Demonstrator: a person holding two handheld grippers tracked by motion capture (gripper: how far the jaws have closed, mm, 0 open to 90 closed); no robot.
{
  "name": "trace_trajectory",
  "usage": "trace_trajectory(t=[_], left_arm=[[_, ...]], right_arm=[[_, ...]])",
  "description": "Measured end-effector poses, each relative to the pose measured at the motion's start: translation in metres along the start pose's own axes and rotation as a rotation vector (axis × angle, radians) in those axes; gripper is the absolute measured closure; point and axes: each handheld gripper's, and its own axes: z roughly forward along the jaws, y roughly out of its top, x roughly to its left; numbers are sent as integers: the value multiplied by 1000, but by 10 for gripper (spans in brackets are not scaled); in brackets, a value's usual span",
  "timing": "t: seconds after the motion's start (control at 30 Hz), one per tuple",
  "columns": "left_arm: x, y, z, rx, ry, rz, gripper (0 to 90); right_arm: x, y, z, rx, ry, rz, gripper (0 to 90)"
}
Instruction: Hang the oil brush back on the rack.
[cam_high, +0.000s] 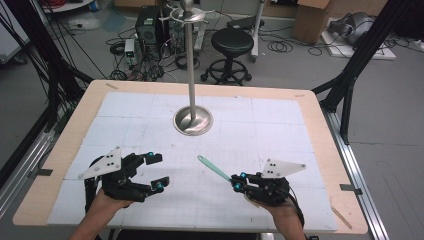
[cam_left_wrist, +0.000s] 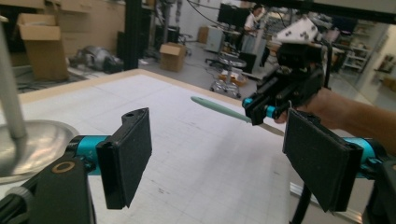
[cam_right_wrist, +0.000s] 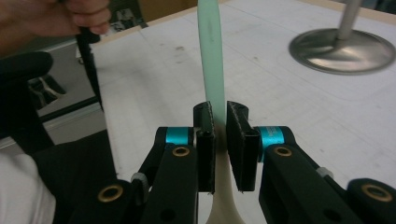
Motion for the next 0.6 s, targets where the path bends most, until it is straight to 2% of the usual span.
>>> trace_trajectory(t=[0.23, 0.3, 0.43, 0.53, 0.6], left_arm=[[-1, 2, 6, 17, -59, 8, 246], [-1, 3, 8, 13, -90, 1, 268], [-1, 5, 13, 15, -124, 5, 313], [-2, 9, 17, 19, -158, 17, 336], [-4, 10, 19, 14, -183, 8, 354]], right_arm=[[7, 11, 9, -18, 91, -26, 821], [9, 13, 12, -26, 134, -38, 820], [10, 16, 17, -45, 200, -50, 820], [12, 18, 22, -32, 234, -67, 820], [14, 20, 24, -39, 251, -71, 819]])
